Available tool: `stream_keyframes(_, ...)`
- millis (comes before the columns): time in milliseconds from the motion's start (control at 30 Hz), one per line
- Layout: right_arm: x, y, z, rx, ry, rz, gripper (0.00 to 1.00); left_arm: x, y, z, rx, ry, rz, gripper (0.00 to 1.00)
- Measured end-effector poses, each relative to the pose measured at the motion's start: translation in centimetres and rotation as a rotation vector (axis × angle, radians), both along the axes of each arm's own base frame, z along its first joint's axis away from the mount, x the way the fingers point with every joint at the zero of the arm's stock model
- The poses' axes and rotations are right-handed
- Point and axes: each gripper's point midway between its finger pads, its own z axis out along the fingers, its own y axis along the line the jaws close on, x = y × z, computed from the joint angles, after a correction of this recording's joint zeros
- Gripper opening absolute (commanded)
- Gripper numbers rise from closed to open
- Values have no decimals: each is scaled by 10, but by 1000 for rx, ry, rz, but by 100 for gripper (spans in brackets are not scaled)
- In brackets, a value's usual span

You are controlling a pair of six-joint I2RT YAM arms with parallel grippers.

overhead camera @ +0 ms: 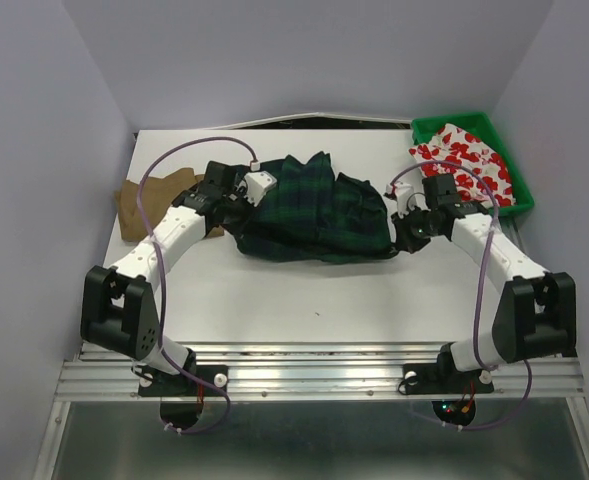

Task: Fold and stack the skirts
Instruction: Flatten the skirt out

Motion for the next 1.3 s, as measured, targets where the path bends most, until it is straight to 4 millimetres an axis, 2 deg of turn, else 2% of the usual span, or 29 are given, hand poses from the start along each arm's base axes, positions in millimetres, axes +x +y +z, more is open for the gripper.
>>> stream_keyframes(33,3,0,8,3,-29,8,1,0,-2,3,2,-10,-28,1)
stream_keyframes(67,5,1,16,5,-60,15,1,0,-3,5,5,-17,-58,9)
stream_keyframes(100,7,2,22,10,-80,26,15,-3,-3,6,16,-22,-107,16)
stream_keyframes(167,13,7,42,24,-131,68,28,-9,-5,7,22,-14,-168,26)
stream_keyframes(233,19,14,53,34,-156,102,29,-16,-9,9,22,4,-244,31)
stream_keyframes(267,21,19,58,45,-162,127,29,-19,-12,11,18,9,-279,38)
stream_keyframes(300,22,24,60,51,-166,143,24,-21,-15,14,12,11,-312,45)
stream_keyframes(367,21,36,64,62,-171,186,20,-25,-20,17,2,11,-355,48)
stream_keyframes(400,19,42,64,67,-168,208,14,-27,-23,19,-4,9,-377,67)
stream_keyframes(433,15,47,63,70,-160,227,13,-30,-24,21,-10,6,-396,68)
stream_keyframes(467,11,51,62,73,-147,238,22,-35,-26,24,-16,4,-419,96)
stream_keyframes(500,7,55,60,76,-132,251,29,-37,-27,27,-19,-3,-428,99)
stream_keyframes(533,5,57,59,79,-122,258,37,-41,-27,34,-23,-24,-440,99)
stream_keyframes(567,2,58,57,81,-109,256,55,-44,-26,38,-21,-41,-456,98)
stream_keyframes(633,2,56,55,68,-104,246,56,-54,-21,53,-11,-106,-477,98)
stream_keyframes(733,4,46,52,13,-128,241,57,-76,-5,57,41,-180,-503,98)
stream_keyframes(800,4,34,49,-46,-188,256,57,-85,4,48,80,-218,-530,98)
stream_keyframes(867,-2,16,46,-107,-243,295,58,-99,15,23,134,-213,-578,98)
stream_keyframes(1000,-7,-36,38,-200,-326,310,62,-114,26,-18,203,-195,-664,97)
stream_keyframes(1067,-3,-61,31,-232,-375,342,64,-114,27,-29,226,-202,-705,96)
stream_keyframes(1133,-4,-80,17,-257,-390,388,68,-108,24,-29,233,-232,-737,96)
stream_keyframes(1200,-4,-80,5,-254,-426,500,76,-101,18,-27,229,-259,-758,96)
stream_keyframes(1300,-5,-68,-6,-233,-496,653,76,-92,13,-27,213,-270,-761,96)
